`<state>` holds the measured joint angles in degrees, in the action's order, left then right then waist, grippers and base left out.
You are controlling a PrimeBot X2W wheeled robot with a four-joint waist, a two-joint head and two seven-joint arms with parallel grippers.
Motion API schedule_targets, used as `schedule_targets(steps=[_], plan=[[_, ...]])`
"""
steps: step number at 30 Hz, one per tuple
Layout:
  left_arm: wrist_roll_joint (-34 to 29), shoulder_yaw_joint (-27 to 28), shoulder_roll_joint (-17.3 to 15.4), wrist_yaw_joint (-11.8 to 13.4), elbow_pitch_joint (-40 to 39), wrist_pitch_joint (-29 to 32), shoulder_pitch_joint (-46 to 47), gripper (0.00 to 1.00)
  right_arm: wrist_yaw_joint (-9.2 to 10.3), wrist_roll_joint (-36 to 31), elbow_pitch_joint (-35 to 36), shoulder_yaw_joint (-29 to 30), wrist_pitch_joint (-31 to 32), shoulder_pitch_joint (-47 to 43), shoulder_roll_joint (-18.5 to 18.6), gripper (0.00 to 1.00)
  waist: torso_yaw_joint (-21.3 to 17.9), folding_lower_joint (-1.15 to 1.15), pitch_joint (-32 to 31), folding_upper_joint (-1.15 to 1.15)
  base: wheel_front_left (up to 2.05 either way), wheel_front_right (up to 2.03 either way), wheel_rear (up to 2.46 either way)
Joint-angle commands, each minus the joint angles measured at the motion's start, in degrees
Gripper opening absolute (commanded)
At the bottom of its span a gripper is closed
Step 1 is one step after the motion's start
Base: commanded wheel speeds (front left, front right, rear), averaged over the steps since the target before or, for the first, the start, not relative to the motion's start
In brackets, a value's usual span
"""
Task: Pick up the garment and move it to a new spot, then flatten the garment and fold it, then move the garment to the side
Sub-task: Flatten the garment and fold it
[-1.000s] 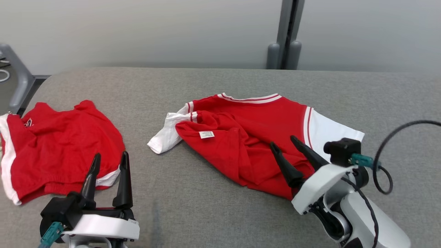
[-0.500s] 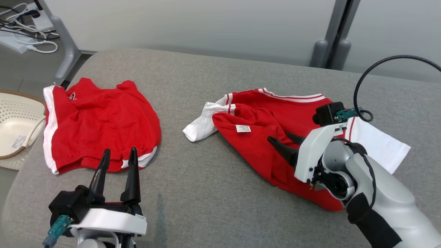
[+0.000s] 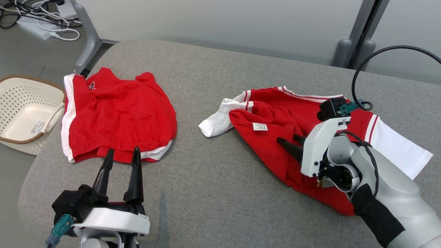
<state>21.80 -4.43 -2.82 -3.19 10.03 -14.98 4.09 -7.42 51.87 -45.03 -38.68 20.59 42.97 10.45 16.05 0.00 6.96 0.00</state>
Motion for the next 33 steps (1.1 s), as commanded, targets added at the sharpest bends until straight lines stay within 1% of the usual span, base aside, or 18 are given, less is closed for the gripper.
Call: schedule_targets(steps=[1, 2, 3, 13, 16, 18, 21, 25, 30, 33], plan=[[0.2, 0.2, -0.1, 0.3, 0.1, -0.2, 1.3, 1.0, -0.13, 0.5, -0.1, -0.4, -0.5, 0.6, 0.4, 0.4, 0.0, 0.0, 0.1, 0.0, 0.0, 0.0, 0.0], [0.2, 0.1, -0.1, 0.3, 0.1, -0.2, 1.3, 1.0, -0.13, 0.7, 0.0, -0.8, -0.7, 0.8, 0.5, 0.13, 0.0, 0.0, 0.1, 0.0, 0.0, 0.0, 0.0], [0.1, 0.1, -0.1, 0.3, 0.1, -0.2, 1.4, 1.0, -0.13, 0.8, 0.0, -1.1, -0.9, 0.9, 0.6, 0.0, 0.0, 0.0, 0.1, 0.0, 0.0, 0.0, 0.0], [-0.3, 0.3, -0.1, 0.2, 0.3, -0.2, 0.8, 1.0, -0.13, 2.1, 0.3, -4.3, -5.5, 1.7, 1.7, 0.0, -0.5, 0.0, 0.0, 0.0, 0.0, 0.0, 0.0], [-0.6, 0.3, -0.1, 0.2, 0.4, -0.2, 0.3, 1.0, -0.13, 2.9, 1.6, -5.5, -7.0, 1.6, 1.7, 0.0, -1.0, 0.0, -0.6, 0.0, 0.0, 0.0, 0.0], [-0.9, 0.2, -0.2, 0.2, 0.6, -0.2, 0.1, 1.0, -0.13, 3.6, 2.9, -6.0, -8.1, 0.8, 2.4, 0.0, -1.4, 0.0, -1.2, 0.0, 0.0, 0.0, 0.0], [-1.3, 0.4, -0.1, 0.1, 0.7, -0.2, -0.2, 1.0, -0.13, 4.1, 5.8, -7.2, -10.0, -0.9, 4.2, 0.0, -2.6, 0.0, -2.0, 0.0, 0.0, 0.0, 0.0], [-1.8, 1.0, -0.1, -0.2, 0.9, -0.2, -1.1, 1.0, -0.13, 4.0, 10.2, -7.5, -12.6, -3.1, 7.9, 0.0, -5.3, 0.0, -2.9, 0.0, 0.0, 0.0, 0.0], [-2.3, 1.5, -0.1, -0.7, 1.2, -0.2, -1.4, 1.0, -0.13, 3.6, 16.4, -6.6, -14.9, -7.6, 12.7, 0.0, -9.7, 0.0, -3.9, 0.0, 0.0, 0.0, 0.0], [-2.5, 1.8, -0.2, -0.8, 1.5, -0.2, -1.7, 1.0, -0.13, 2.2, 20.1, -5.2, -15.7, -10.3, 15.9, 0.0, -12.5, 0.0, -4.4, 0.0, 0.0, 0.0, 0.0]])
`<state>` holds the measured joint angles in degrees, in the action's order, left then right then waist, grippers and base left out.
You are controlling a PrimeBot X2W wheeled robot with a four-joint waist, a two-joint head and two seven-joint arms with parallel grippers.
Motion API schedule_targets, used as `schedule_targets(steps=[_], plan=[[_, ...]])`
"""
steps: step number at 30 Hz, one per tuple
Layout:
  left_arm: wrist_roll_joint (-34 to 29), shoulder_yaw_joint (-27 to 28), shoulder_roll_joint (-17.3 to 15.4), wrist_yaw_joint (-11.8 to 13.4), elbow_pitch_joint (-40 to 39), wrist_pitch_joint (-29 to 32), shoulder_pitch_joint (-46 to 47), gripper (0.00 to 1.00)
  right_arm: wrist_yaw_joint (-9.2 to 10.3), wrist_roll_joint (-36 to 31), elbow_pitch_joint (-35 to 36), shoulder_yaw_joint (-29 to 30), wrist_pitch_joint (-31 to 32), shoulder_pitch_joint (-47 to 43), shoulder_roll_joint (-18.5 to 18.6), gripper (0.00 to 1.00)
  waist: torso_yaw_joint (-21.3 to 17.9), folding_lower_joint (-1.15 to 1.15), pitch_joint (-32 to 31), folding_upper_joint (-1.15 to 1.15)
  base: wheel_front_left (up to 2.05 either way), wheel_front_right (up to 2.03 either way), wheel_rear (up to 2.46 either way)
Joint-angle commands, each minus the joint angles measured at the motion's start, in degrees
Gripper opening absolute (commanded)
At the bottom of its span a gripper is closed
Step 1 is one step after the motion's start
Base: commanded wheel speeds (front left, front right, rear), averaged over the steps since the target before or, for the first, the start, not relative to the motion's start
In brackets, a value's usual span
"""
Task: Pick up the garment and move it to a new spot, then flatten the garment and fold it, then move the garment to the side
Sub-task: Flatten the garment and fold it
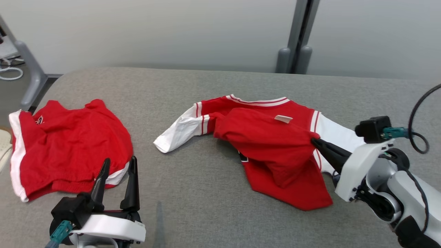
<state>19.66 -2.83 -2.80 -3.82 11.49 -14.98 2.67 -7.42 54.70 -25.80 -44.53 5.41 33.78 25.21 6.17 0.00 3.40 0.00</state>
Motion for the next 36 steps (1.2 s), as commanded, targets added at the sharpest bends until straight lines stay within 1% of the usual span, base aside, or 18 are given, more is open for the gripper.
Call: schedule_targets(steps=[1, 5, 6, 10, 14, 18, 21, 23, 26, 31, 32, 33, 34, 36], plan=[[-0.4, 0.3, -0.2, -0.1, 0.2, -0.2, -0.3, 1.0, -0.13, -1.2, 2.0, 1.2, -0.7, -2.2, 2.2, 0.0, -3.5, 0.0, -1.0, 0.0, 0.0, 0.0, 0.0], [-0.6, 0.9, -0.2, -0.3, 0.5, -0.2, -0.8, 1.0, -0.13, -4.5, 5.7, 4.6, -0.4, -5.7, 6.1, 0.0, -7.0, 0.0, -1.5, 0.0, 0.0, 0.0, 0.0], [-0.6, 0.9, -0.2, -0.3, 0.5, -0.2, -0.8, 1.0, -0.13, -4.5, 5.7, 4.6, -0.4, -5.7, 6.1, 0.0, -7.0, 0.0, -1.5, 0.0, 0.0, 0.0, 0.0], [-0.8, 1.5, -0.2, -0.3, 0.6, -0.2, -0.9, 1.0, -0.13, -8.4, 8.6, 10.1, 0.0, -9.1, 9.3, 0.0, -9.6, 0.0, -1.4, 0.0, 0.0, 0.0, 0.0], [-0.7, 1.6, -0.2, -0.5, 0.8, -0.2, -0.4, 1.0, -0.12, -11.6, 11.0, 15.8, -0.1, -12.5, 10.9, 0.0, -11.2, 0.0, -0.9, 0.0, 0.0, 0.0, 0.0], [-0.5, 1.7, -0.2, -0.6, 1.2, -0.2, 0.3, 1.0, -0.12, -14.6, 12.0, 19.9, -0.8, -15.1, 12.2, 0.0, -11.9, 0.0, -0.3, 0.0, 0.0, 0.0, 0.0], [-0.5, 1.7, -0.2, -0.7, 1.6, -0.2, 0.9, 1.0, -0.08, -16.6, 10.5, 22.0, -2.5, -16.0, 13.0, 0.0, -12.1, 0.0, 0.2, 0.0, 0.0, 0.0, 0.0], [-0.6, 1.6, -0.2, -0.7, 2.0, -0.2, 1.4, 1.0, -0.08, -18.1, 8.6, 22.8, -4.2, -15.8, 13.0, 0.0, -12.0, 0.0, 0.5, 0.0, 0.0, 0.0, 0.0], [-0.8, 1.2, -0.2, -1.0, 2.5, -0.2, 1.9, 1.0, -0.08, -18.6, 4.9, 22.7, -5.9, -15.6, 11.5, 0.0, -11.5, 0.0, 0.8, 0.0, 0.0, 0.0, 0.0], [-0.6, 0.7, -0.2, -1.1, 3.5, -0.2, 2.5, 1.0, -0.08, -18.7, -1.6, 20.6, -6.9, -15.6, 9.3, 0.0, -10.3, 0.0, 1.0, 0.0, 0.0, 0.0, 0.0], [-0.6, 0.7, -0.2, -1.1, 3.7, -0.2, 2.6, 1.0, -0.08, -18.6, -2.8, 20.4, -7.4, -15.3, 8.7, 0.13, -10.1, 0.0, 1.0, 0.0, 0.0, 0.0, 0.0], [-0.6, 0.7, -0.2, -1.0, 3.8, -0.2, 2.8, 1.0, -0.08, -18.3, -4.0, 20.0, -7.4, -15.1, 8.3, 0.48, -9.9, 0.0, 1.1, 0.0, 0.0, 0.0, 0.0], [-0.7, 0.8, -0.3, -1.0, 3.9, -0.2, 2.8, 1.0, -0.08, -18.4, -5.1, 19.5, -7.1, -15.0, 8.0, 1.0, -9.8, 0.0, 1.1, 0.0, 0.0, 0.0, 0.0], [-0.7, 0.9, -0.4, -1.1, 4.0, -0.2, 2.8, 1.0, -0.08, -17.8, -7.2, 19.2, -6.5, -14.6, 7.5, 1.0, -9.5, 0.0, 1.0, 0.0, 0.0, 0.0, 0.0]])
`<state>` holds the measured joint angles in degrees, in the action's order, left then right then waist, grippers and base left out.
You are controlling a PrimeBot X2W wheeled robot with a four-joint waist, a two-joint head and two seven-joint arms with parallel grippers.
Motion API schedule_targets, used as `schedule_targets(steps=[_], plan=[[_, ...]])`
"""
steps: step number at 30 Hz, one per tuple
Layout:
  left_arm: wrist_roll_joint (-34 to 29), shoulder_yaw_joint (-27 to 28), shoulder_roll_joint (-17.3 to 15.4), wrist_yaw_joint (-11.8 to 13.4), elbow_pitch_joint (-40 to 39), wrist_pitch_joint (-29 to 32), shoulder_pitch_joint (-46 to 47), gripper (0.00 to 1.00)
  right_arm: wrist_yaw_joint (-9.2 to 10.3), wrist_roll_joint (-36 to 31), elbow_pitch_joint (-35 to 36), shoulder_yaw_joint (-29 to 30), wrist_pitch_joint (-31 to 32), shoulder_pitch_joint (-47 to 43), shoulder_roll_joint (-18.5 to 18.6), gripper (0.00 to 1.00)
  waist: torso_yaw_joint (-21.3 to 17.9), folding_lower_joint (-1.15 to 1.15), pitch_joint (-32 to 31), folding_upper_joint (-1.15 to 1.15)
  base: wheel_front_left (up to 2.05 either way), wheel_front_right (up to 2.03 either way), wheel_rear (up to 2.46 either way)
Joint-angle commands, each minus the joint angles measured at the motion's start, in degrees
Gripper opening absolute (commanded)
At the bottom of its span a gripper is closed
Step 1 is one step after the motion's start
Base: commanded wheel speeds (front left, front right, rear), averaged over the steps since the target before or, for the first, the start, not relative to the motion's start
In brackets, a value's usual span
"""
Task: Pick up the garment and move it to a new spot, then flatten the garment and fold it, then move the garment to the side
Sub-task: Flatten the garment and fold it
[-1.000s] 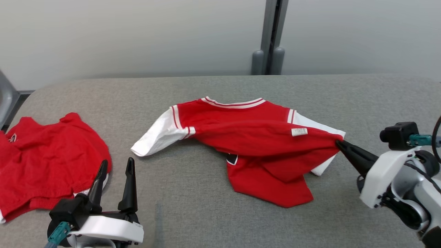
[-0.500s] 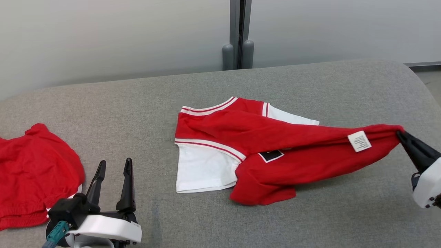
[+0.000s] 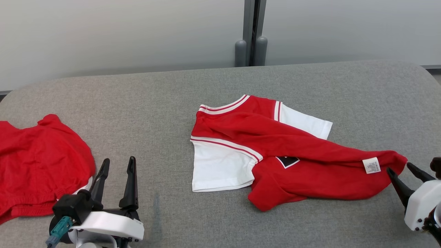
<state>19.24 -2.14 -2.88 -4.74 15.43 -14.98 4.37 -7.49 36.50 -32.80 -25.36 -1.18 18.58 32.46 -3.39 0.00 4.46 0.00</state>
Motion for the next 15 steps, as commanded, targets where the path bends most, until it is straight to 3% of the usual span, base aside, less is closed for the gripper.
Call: schedule_targets(steps=[1, 6, 15], plan=[[-0.2, 0.2, -0.3, -0.2, 0.1, -0.2, 1.1, 1.0, -0.02, 0.3, -1.2, 0.0, 0.4, 0.8, 0.1, 1.0, 0.2, 0.0, -0.1, 0.0, 0.0, 0.0, 0.0], [-0.1, 0.3, -0.5, -0.2, 0.1, -0.2, 0.7, 1.0, -0.02, -0.3, -5.2, 1.9, 2.4, 0.8, -0.1, 1.0, 0.3, 0.0, -0.2, 0.0, 0.0, 0.0, 0.0], [0.1, 0.3, -0.5, 0.4, -0.7, -0.2, 0.5, 1.0, -0.02, -5.5, -0.4, 11.5, -6.6, 0.9, -3.1, 1.0, -0.5, 0.0, -0.2, 0.0, 0.0, 0.0, 0.0]])
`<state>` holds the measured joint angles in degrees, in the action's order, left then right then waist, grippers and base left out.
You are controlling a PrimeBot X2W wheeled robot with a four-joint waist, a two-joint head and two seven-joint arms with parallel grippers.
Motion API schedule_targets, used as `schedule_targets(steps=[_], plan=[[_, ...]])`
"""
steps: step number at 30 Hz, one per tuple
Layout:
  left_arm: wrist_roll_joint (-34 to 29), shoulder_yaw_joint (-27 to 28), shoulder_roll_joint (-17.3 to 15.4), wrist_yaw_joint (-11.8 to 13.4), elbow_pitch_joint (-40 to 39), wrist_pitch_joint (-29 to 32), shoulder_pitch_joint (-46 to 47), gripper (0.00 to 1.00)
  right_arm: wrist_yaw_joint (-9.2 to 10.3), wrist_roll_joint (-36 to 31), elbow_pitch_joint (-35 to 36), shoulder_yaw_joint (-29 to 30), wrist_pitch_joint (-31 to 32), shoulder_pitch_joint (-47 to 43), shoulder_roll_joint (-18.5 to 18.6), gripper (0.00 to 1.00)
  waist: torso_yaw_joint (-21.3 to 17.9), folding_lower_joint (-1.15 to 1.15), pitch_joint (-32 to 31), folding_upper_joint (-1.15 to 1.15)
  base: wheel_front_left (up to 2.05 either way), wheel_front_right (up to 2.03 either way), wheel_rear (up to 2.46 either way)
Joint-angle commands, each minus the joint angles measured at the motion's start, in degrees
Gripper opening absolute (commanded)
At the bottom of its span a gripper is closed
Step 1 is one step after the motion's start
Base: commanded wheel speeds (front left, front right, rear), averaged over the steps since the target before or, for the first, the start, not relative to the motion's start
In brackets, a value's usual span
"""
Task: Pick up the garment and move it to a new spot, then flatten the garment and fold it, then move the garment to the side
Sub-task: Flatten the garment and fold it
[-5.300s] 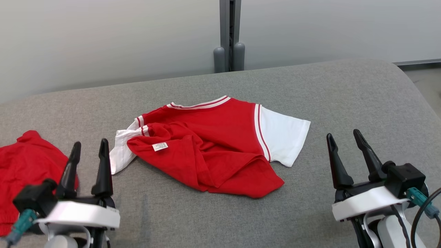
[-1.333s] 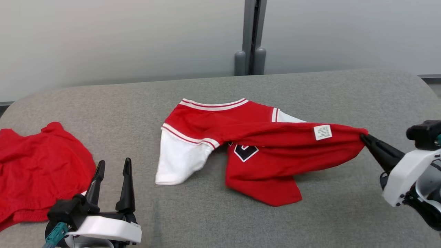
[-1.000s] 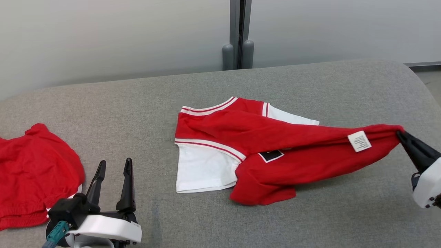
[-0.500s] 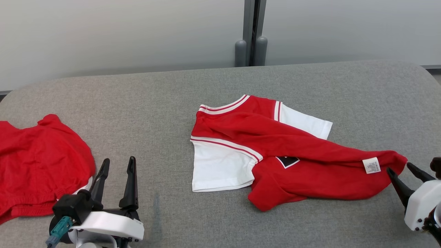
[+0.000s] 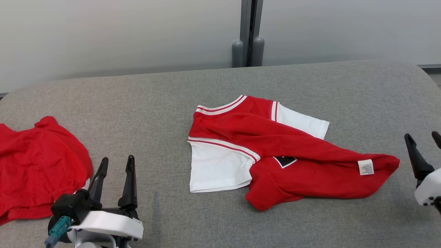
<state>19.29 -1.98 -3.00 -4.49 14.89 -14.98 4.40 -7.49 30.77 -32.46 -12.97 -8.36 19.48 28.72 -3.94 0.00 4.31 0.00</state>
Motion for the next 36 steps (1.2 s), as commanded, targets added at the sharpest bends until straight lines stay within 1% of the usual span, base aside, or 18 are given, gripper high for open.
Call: schedule_targets(steps=[1, 5, 9, 13, 16, 19, 21, 24, 29, 36], plan=[[0.1, 0.1, -0.3, 0.2, -0.3, -0.2, 0.5, 1.0, -0.02, -0.4, 0.4, 0.6, -0.8, -0.3, -0.3, 1.0, 0.0, 0.0, 0.0, 0.0, 0.0, 0.0, 0.0], [0.2, -0.2, -0.3, 0.3, -0.6, -0.2, 0.6, 1.0, -0.02, -3.3, 5.6, 7.6, -4.4, -1.7, -4.6, 1.0, -0.1, 0.0, 0.1, 0.0, 0.0, 0.0, 0.0], [0.3, -0.4, -0.3, 0.6, -0.9, -0.2, 0.5, 1.0, -0.02, -8.1, 12.6, 13.5, -6.1, -4.4, -9.7, 1.0, 0.2, 0.0, -0.4, 0.0, 0.0, 0.0, 0.0], [0.4, -0.4, -0.2, 0.7, -1.2, -0.2, 0.0, 1.0, -0.02, -11.7, 19.4, 16.5, -6.7, -8.0, -14.4, 1.0, 0.4, 0.0, -1.2, 0.0, 0.0, 0.0, 0.0], [0.3, -0.4, -0.2, 0.7, -2.0, -0.2, -0.2, 1.0, -0.02, -13.3, 22.4, 17.8, -6.9, -10.9, -17.0, 1.0, 0.5, 0.0, -1.8, 0.0, 0.0, 0.0, 0.0], [0.4, -0.2, -0.1, 0.7, -2.8, -0.2, -0.7, 1.0, -0.02, -14.6, 23.4, 17.9, -7.0, -13.4, -19.4, 1.0, 0.7, 0.0, -2.2, 0.0, 0.0, 0.0, 0.0], [0.3, -0.1, -0.1, 0.9, -3.3, -0.2, -1.1, 1.0, -0.02, -15.1, 23.2, 16.7, -7.0, -14.6, -20.3, 1.0, 0.6, 0.0, -2.3, 0.0, 0.0, 0.0, 0.0], [0.0, 0.0, -0.1, 1.2, -3.8, -0.2, -1.6, 1.0, -0.02, -15.1, 22.8, 14.0, -7.0, -15.8, -20.8, 1.0, 0.5, 0.0, -2.5, 0.0, 0.0, 0.0, 0.0], [-1.2, 0.5, 0.0, 1.9, -4.6, -0.2, -2.3, 1.0, -0.02, -14.5, 23.4, 11.2, -7.0, -15.9, -21.7, 1.0, 0.0, 0.0, -2.8, 0.0, 0.0, 0.0, 0.0], [-2.0, 0.8, 0.0, 3.0, -4.8, -0.2, -3.0, 1.0, -0.02, -14.2, 23.8, 10.4, -7.0, -16.0, -22.1, 1.0, 0.3, 0.0, -3.3, 0.0, 0.0, 0.0, 0.0]])
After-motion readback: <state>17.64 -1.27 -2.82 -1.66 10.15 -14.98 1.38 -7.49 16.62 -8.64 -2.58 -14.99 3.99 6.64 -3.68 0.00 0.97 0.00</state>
